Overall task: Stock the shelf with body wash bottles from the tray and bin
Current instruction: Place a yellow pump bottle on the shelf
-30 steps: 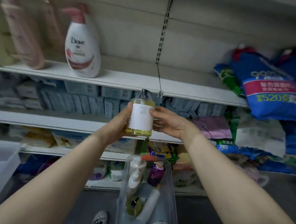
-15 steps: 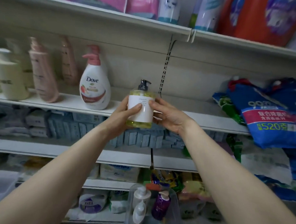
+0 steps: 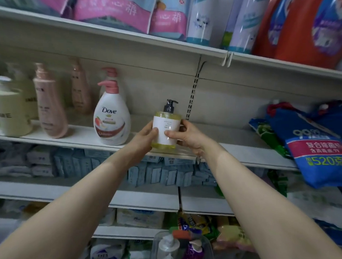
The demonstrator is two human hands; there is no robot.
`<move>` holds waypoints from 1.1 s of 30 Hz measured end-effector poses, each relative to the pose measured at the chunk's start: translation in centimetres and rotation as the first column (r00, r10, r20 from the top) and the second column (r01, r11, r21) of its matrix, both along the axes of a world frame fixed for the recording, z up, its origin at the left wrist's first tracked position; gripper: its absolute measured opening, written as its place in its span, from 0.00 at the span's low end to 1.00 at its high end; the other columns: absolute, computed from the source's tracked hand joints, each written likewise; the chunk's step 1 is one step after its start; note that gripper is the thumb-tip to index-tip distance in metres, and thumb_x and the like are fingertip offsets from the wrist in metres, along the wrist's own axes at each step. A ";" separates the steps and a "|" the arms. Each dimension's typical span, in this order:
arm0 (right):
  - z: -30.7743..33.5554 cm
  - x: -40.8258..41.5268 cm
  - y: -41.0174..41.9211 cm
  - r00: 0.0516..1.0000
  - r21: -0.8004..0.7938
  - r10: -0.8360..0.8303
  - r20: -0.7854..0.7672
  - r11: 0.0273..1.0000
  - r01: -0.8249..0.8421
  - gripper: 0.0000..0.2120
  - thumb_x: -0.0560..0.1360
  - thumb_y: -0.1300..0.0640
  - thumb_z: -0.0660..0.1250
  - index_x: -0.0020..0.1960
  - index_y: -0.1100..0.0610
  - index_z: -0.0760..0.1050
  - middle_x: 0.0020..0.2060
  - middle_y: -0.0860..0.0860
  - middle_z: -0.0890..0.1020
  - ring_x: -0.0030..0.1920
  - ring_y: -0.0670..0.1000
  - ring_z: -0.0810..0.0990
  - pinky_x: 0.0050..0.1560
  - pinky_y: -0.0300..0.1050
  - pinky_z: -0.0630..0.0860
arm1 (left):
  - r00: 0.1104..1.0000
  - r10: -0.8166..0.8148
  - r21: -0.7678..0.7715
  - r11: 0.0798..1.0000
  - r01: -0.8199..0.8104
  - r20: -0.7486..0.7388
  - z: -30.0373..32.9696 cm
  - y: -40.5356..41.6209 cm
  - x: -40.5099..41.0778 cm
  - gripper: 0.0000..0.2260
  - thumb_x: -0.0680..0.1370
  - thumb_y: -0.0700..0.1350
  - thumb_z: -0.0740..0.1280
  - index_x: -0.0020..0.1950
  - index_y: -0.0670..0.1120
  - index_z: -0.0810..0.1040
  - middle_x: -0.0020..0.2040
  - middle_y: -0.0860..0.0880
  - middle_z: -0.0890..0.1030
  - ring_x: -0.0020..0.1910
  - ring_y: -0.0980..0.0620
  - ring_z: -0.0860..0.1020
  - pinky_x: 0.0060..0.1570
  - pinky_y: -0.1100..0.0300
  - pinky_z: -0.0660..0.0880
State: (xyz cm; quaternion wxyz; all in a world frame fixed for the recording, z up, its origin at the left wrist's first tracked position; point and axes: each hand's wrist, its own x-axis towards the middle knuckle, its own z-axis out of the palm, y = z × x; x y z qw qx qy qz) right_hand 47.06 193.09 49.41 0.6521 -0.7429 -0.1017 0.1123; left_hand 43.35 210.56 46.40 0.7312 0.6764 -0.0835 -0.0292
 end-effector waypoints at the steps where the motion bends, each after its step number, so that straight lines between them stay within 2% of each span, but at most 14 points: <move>1: -0.1 0.4 0.2 1.000 -0.002 -0.011 0.005 1.000 0.011 0.27 0.71 0.63 0.77 0.63 0.51 0.69 0.57 0.50 0.80 0.55 0.49 0.80 0.60 0.49 0.79 | 0.999 0.032 0.040 0.999 -0.032 0.018 -0.3 0.1 0.4 0.19 0.84 0.46 0.56 0.75 0.55 0.63 0.64 0.52 0.77 0.61 0.52 0.76 0.62 0.52 0.72; 3: -0.4 1.3 0.7 0.999 -0.019 -0.034 0.022 0.999 0.035 0.30 0.70 0.64 0.77 0.67 0.52 0.67 0.54 0.47 0.78 0.53 0.47 0.80 0.59 0.49 0.78 | 0.994 0.103 0.136 0.985 -0.107 0.034 -0.9 0.4 1.3 0.22 0.82 0.45 0.60 0.76 0.52 0.62 0.67 0.49 0.75 0.62 0.50 0.75 0.63 0.51 0.72; 6: -0.8 2.6 1.2 0.998 -0.043 -0.056 0.040 0.997 0.058 0.37 0.69 0.63 0.78 0.73 0.54 0.65 0.59 0.50 0.78 0.55 0.49 0.80 0.54 0.47 0.80 | 0.990 0.141 0.202 0.969 -0.142 0.022 -1.9 0.8 2.3 0.29 0.77 0.40 0.69 0.76 0.47 0.62 0.67 0.49 0.74 0.62 0.50 0.75 0.63 0.52 0.73; 8: -1.1 3.6 1.6 0.997 -0.046 -0.059 0.047 0.997 0.061 0.38 0.68 0.63 0.79 0.73 0.54 0.65 0.62 0.51 0.77 0.57 0.50 0.79 0.52 0.46 0.80 | 0.988 0.152 0.222 0.962 -0.157 0.038 -2.4 0.9 3.0 0.32 0.74 0.38 0.73 0.75 0.47 0.63 0.66 0.49 0.76 0.62 0.50 0.76 0.64 0.48 0.74; 11: -1.5 5.1 2.1 0.994 -0.057 -0.081 0.069 0.995 0.085 0.40 0.66 0.63 0.80 0.73 0.55 0.65 0.63 0.52 0.77 0.62 0.53 0.77 0.55 0.47 0.78 | 0.973 0.215 0.235 0.944 -0.229 0.084 -2.6 0.9 4.1 0.31 0.73 0.37 0.73 0.73 0.49 0.66 0.65 0.48 0.77 0.62 0.50 0.76 0.64 0.46 0.74; 13: -1.7 5.9 2.5 0.991 -0.075 -0.091 0.101 0.992 0.099 0.40 0.66 0.63 0.80 0.73 0.55 0.65 0.60 0.50 0.78 0.61 0.51 0.77 0.55 0.44 0.77 | 0.962 0.247 0.257 0.928 -0.271 0.119 -2.8 0.7 5.0 0.30 0.73 0.37 0.73 0.72 0.50 0.67 0.64 0.48 0.77 0.61 0.49 0.76 0.63 0.46 0.74; 17: -2.0 7.4 3.4 0.979 -0.114 -0.112 0.173 0.985 0.132 0.38 0.66 0.63 0.81 0.71 0.55 0.67 0.60 0.51 0.79 0.59 0.50 0.78 0.46 0.36 0.77 | 0.935 0.337 0.258 0.899 -0.354 0.110 -3.1 0.6 6.7 0.30 0.73 0.38 0.73 0.72 0.46 0.65 0.63 0.50 0.76 0.63 0.49 0.75 0.64 0.48 0.73; 19: -2.3 8.3 3.6 0.977 -0.116 -0.124 0.174 0.982 0.146 0.37 0.66 0.63 0.81 0.70 0.55 0.68 0.61 0.52 0.79 0.59 0.51 0.79 0.44 0.35 0.77 | 0.925 0.370 0.255 0.889 -0.380 0.090 -3.2 0.7 7.8 0.31 0.73 0.37 0.73 0.72 0.46 0.64 0.64 0.48 0.75 0.63 0.49 0.74 0.64 0.49 0.73; 23: -3.1 10.3 4.3 0.978 -0.113 -0.139 0.154 0.981 0.157 0.37 0.67 0.63 0.80 0.70 0.51 0.67 0.61 0.54 0.79 0.58 0.54 0.80 0.44 0.41 0.80 | 0.911 0.393 0.297 0.862 -0.412 0.124 -3.3 0.6 9.8 0.26 0.74 0.37 0.70 0.70 0.45 0.65 0.62 0.46 0.75 0.57 0.48 0.76 0.55 0.55 0.74; 26: -3.7 11.9 5.1 0.967 -0.180 -0.179 0.179 0.961 0.211 0.45 0.65 0.55 0.82 0.76 0.48 0.64 0.60 0.55 0.80 0.56 0.55 0.81 0.51 0.50 0.82 | 0.882 0.454 0.308 0.827 -0.470 0.127 -3.5 0.4 11.4 0.25 0.76 0.38 0.66 0.72 0.47 0.65 0.66 0.45 0.70 0.62 0.45 0.73 0.59 0.57 0.71; 29: -4.2 13.6 5.8 0.964 -0.213 -0.186 0.189 0.951 0.226 0.46 0.63 0.48 0.82 0.76 0.44 0.63 0.61 0.55 0.80 0.57 0.56 0.81 0.56 0.55 0.81 | 0.863 0.470 0.385 0.774 -0.503 0.183 -4.3 0.5 13.6 0.24 0.78 0.35 0.62 0.73 0.45 0.65 0.66 0.41 0.70 0.64 0.42 0.72 0.55 0.62 0.66; 30: -4.2 14.0 6.0 0.964 -0.214 -0.183 0.195 0.951 0.224 0.44 0.65 0.50 0.81 0.76 0.45 0.64 0.62 0.55 0.80 0.58 0.56 0.80 0.57 0.55 0.81 | 0.857 0.474 0.408 0.755 -0.514 0.203 -4.5 0.5 14.3 0.22 0.78 0.37 0.63 0.72 0.44 0.67 0.66 0.40 0.72 0.63 0.42 0.73 0.56 0.61 0.67; 31: -4.2 14.3 6.1 0.962 -0.216 -0.182 0.202 0.950 0.225 0.41 0.67 0.52 0.80 0.75 0.47 0.65 0.63 0.54 0.79 0.60 0.57 0.80 0.58 0.54 0.80 | 0.841 0.506 0.414 0.734 -0.538 0.195 -4.7 0.7 15.2 0.18 0.79 0.42 0.63 0.70 0.44 0.70 0.65 0.40 0.75 0.60 0.43 0.75 0.59 0.58 0.69; 33: -4.3 14.9 6.2 0.962 -0.214 -0.197 0.188 0.948 0.236 0.39 0.69 0.55 0.79 0.75 0.52 0.64 0.65 0.54 0.77 0.61 0.56 0.78 0.60 0.52 0.78 | 0.792 0.586 0.298 0.736 -0.608 0.169 -5.0 0.9 16.6 0.19 0.81 0.54 0.58 0.65 0.44 0.74 0.61 0.42 0.79 0.54 0.46 0.78 0.62 0.52 0.71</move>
